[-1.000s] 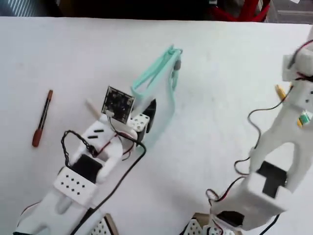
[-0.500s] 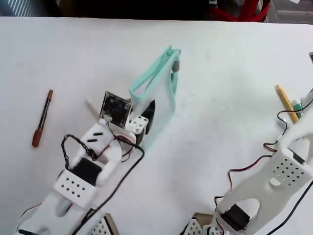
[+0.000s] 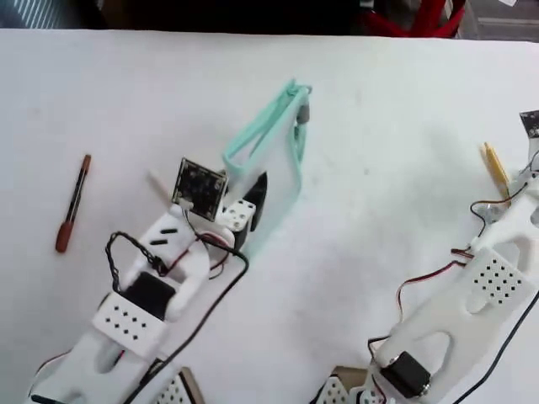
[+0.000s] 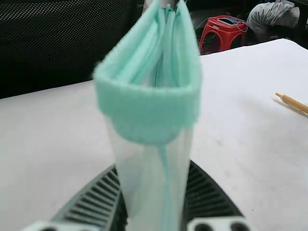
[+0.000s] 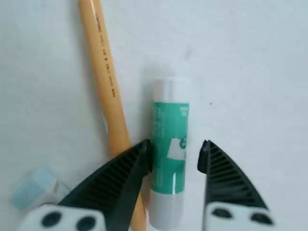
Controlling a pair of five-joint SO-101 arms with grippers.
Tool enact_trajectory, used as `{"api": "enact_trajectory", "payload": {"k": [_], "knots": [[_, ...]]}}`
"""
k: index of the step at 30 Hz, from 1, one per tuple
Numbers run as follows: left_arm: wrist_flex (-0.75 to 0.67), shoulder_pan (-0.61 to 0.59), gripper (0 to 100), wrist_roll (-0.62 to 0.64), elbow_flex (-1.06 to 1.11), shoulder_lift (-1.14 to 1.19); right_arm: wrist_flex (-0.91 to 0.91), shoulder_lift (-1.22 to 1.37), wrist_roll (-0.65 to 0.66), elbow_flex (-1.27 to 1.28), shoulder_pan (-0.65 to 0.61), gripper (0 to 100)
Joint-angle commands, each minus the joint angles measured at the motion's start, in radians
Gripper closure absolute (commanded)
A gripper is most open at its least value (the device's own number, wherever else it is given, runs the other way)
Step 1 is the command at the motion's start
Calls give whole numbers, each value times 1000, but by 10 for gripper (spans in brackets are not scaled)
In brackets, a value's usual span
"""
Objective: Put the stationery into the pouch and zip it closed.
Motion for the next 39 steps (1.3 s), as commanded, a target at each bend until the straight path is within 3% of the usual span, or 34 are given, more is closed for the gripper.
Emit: {"api": "enact_trajectory", "payload": {"k": [1,3,12,16,20,24,27,33,35,39], "knots": [[2,-12,910,-8,3,2,4,90,8,-97,-10,930],[2,-12,910,-8,3,2,25,127,8,-157,-15,985],[37,13,910,37,8,1,251,180,3,-480,-54,981],[-18,-22,900,-43,0,-4,383,154,-2,-557,-74,981],[-28,-53,898,-6,6,1,452,-13,-77,-546,-113,981],[-28,15,898,-2,38,-2,509,-236,-242,-545,-131,981],[-28,33,899,-8,40,-1,553,-403,-267,-535,-153,981],[-28,35,849,-6,34,-1,555,-756,-474,-341,-214,981],[-28,35,803,25,35,-1,555,-906,-540,-201,-286,981],[9,35,801,49,32,-7,555,-1239,-638,147,-510,981]]}}
